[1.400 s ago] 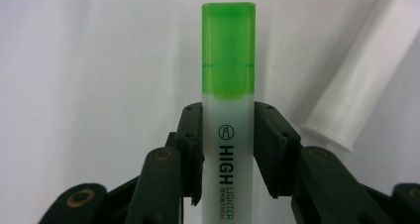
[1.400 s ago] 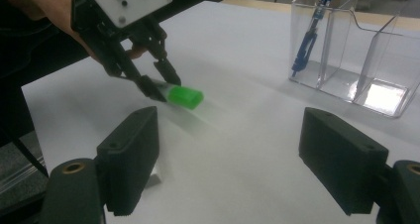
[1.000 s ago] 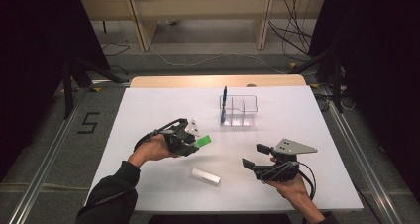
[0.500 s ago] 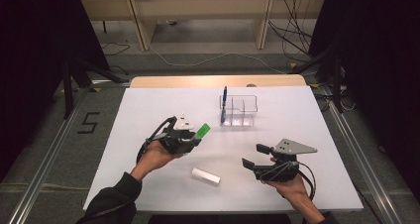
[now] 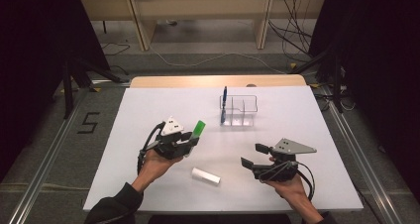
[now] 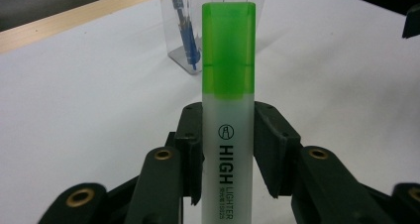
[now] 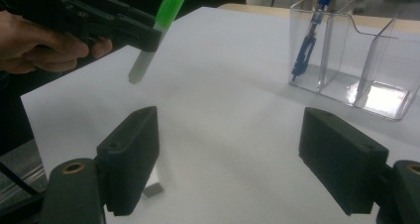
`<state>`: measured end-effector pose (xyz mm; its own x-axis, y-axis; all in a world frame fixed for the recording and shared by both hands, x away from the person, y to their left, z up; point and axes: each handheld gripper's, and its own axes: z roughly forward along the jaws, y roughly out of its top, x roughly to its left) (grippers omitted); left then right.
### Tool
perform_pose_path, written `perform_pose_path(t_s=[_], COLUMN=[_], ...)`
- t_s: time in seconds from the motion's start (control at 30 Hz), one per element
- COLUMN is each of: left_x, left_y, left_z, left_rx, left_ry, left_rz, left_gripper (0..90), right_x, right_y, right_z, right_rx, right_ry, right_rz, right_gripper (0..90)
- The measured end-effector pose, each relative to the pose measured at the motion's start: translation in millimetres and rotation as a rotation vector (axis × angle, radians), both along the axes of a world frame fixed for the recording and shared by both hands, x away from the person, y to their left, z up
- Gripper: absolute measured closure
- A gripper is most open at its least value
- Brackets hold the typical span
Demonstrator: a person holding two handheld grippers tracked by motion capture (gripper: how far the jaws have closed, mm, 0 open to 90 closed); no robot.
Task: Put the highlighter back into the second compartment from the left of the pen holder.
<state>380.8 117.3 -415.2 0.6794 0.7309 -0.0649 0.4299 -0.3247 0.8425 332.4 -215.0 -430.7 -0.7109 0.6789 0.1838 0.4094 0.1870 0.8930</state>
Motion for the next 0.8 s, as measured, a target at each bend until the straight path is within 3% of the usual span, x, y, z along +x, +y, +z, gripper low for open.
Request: perform_pose_path(t_s=[0.37,0.53,0.8], left_x=[-21.7,-29.3,-38.5], left_y=[-2.6,-4.3,-8.5], left_z=[0.4,-1.0,-4.4], left_rx=[-0.069,-0.082,-0.112], left_ry=[-0.035,-0.049,-0.062], left_rz=[0.023,0.032,0.047], left_gripper=[65.9,65.9,65.9], right_x=[2.9,6.6,10.7], right_y=[15.0,24.4,44.3], right_z=[4.4,8.7,14.9], right_rx=[0.026,0.067,0.08], right_ry=[0.002,0.018,0.002], right_rz=[0.019,0.026,0.049], right_gripper=[23.2,23.2,24.8])
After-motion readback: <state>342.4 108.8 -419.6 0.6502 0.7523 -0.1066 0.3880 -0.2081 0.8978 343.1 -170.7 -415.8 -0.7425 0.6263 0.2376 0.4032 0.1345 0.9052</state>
